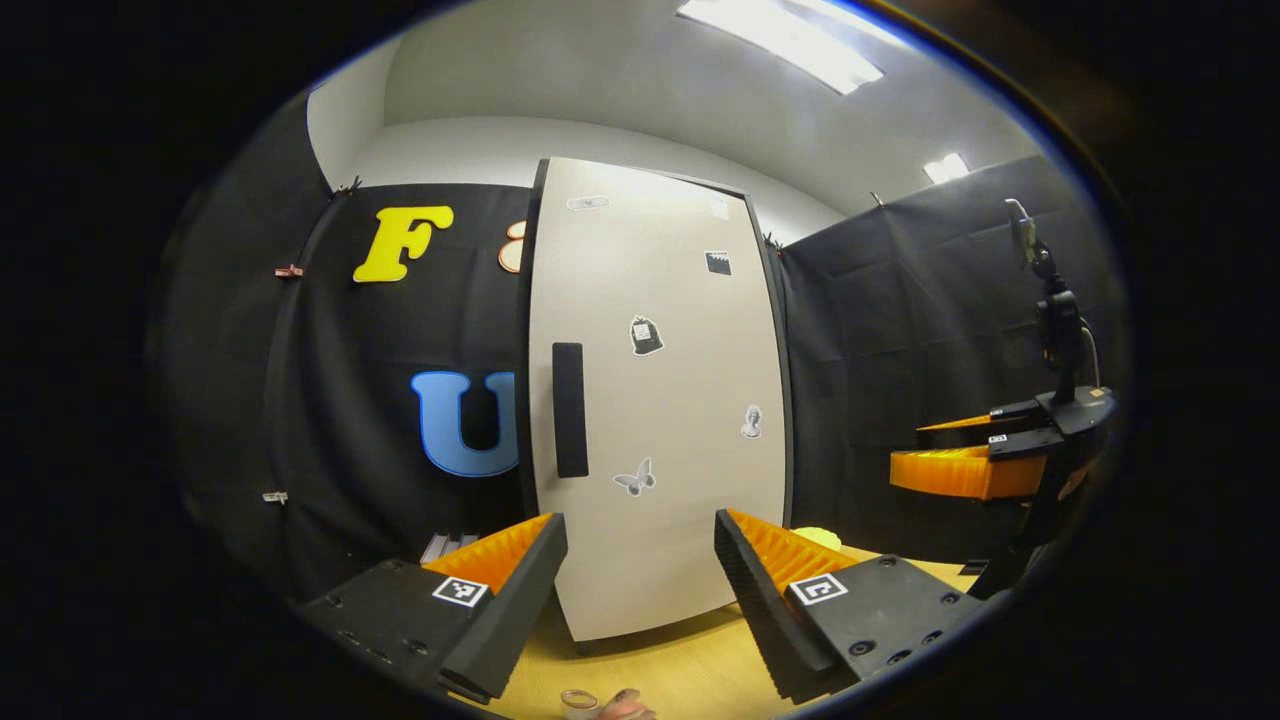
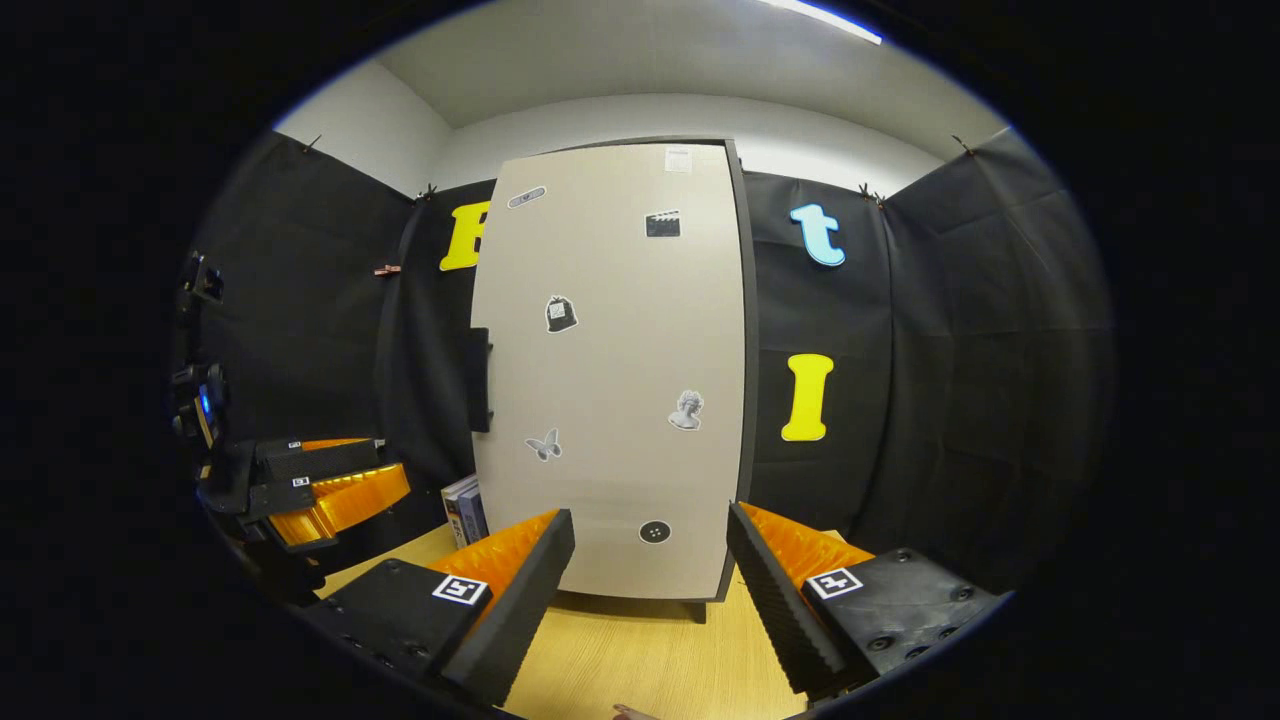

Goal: Open the cabinet door with the right hand, grasp the bottle in the cabinet with the left hand and place it on the coaster, then close the cabinet door with the right hand.

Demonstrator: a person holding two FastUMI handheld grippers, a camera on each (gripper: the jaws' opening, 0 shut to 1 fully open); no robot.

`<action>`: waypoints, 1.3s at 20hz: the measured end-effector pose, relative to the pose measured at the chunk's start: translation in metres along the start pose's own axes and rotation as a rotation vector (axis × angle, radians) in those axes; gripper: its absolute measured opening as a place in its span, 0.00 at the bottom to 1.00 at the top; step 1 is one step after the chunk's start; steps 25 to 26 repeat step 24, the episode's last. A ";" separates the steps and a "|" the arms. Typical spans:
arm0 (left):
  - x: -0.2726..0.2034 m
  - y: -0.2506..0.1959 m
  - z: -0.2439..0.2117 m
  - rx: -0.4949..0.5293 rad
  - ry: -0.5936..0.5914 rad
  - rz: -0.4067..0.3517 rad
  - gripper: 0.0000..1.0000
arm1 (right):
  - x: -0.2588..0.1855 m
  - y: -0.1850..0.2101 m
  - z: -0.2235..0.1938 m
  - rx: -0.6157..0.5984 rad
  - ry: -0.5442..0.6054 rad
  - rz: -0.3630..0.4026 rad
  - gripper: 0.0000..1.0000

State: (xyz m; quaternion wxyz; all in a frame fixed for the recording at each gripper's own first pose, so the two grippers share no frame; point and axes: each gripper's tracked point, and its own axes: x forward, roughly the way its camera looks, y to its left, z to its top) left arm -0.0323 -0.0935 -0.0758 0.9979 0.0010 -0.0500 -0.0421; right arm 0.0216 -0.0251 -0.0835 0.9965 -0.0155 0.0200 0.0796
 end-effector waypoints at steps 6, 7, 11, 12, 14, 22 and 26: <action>0.002 -0.001 -0.004 -0.003 0.011 -0.003 0.93 | -0.001 0.000 -0.002 -0.001 0.005 -0.003 0.99; 0.002 0.000 -0.004 -0.003 0.012 -0.002 0.93 | -0.001 -0.001 -0.002 0.000 0.006 -0.004 0.99; 0.001 0.001 -0.005 -0.006 0.016 0.003 0.93 | -0.001 -0.001 -0.004 -0.001 0.013 -0.005 0.99; 0.002 0.000 -0.006 -0.007 0.017 0.003 0.93 | -0.001 0.000 -0.005 -0.001 0.016 -0.004 0.99; 0.003 0.001 -0.006 -0.008 0.020 0.002 0.93 | -0.002 0.001 -0.005 -0.001 0.018 -0.001 0.99; 0.000 0.009 -0.009 -0.045 0.033 0.024 0.93 | -0.001 0.007 -0.002 0.004 0.011 0.013 0.99; -0.001 0.015 -0.011 -0.042 0.038 0.039 0.93 | 0.000 0.006 -0.002 0.000 0.012 0.011 0.99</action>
